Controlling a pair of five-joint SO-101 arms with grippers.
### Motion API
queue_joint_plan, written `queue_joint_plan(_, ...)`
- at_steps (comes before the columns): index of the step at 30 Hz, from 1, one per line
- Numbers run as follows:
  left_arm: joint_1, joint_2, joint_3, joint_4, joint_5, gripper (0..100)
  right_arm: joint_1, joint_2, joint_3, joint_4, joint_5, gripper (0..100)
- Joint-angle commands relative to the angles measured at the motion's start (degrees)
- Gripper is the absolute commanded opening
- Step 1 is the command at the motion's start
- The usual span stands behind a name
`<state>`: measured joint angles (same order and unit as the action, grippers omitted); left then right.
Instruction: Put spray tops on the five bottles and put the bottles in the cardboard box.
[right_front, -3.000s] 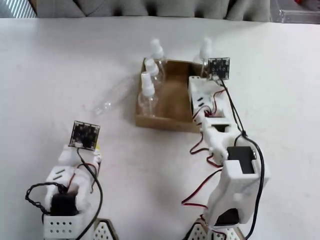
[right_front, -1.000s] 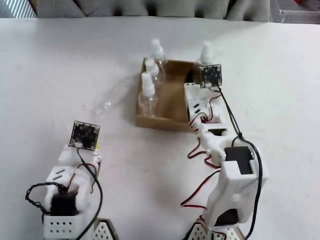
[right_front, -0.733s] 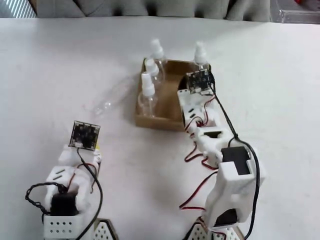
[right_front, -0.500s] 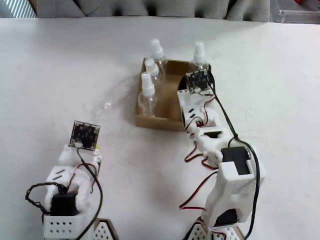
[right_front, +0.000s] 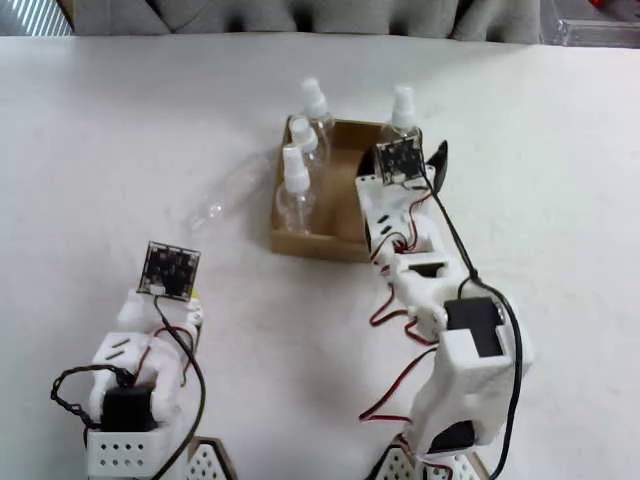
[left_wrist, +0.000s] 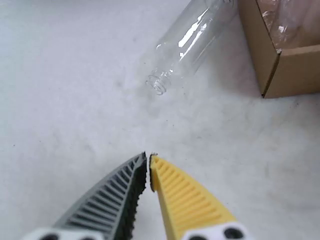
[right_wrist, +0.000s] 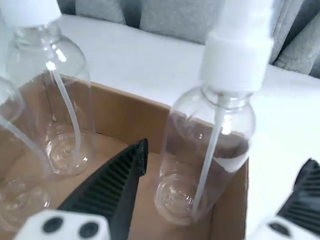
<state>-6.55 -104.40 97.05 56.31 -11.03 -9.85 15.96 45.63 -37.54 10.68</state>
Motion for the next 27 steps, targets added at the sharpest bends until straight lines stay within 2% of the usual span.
queue_joint_plan(1,-0.5,-0.6,-0.1,0.1,-0.4,2,-0.1,-6.0,1.1,-0.5,-0.7,39.6)
queue_joint_plan(11,-0.5,-0.6,-0.1,-0.2,-0.4,2,0.0,-21.7,11.3,0.7,0.0,39.6)
queue_joint_plan(14,-0.5,-0.6,-0.1,-0.2,-0.4,2,1.4,-29.7,15.7,5.8,2.6,39.6)
queue_joint_plan(21,-0.5,-0.6,-0.1,-0.3,-0.4,2,7.2,-50.8,25.6,18.2,-1.0,39.6)
queue_joint_plan(27,-0.5,-0.6,-0.1,-0.3,-0.4,2,9.7,-69.3,32.4,34.5,-1.1,39.5)
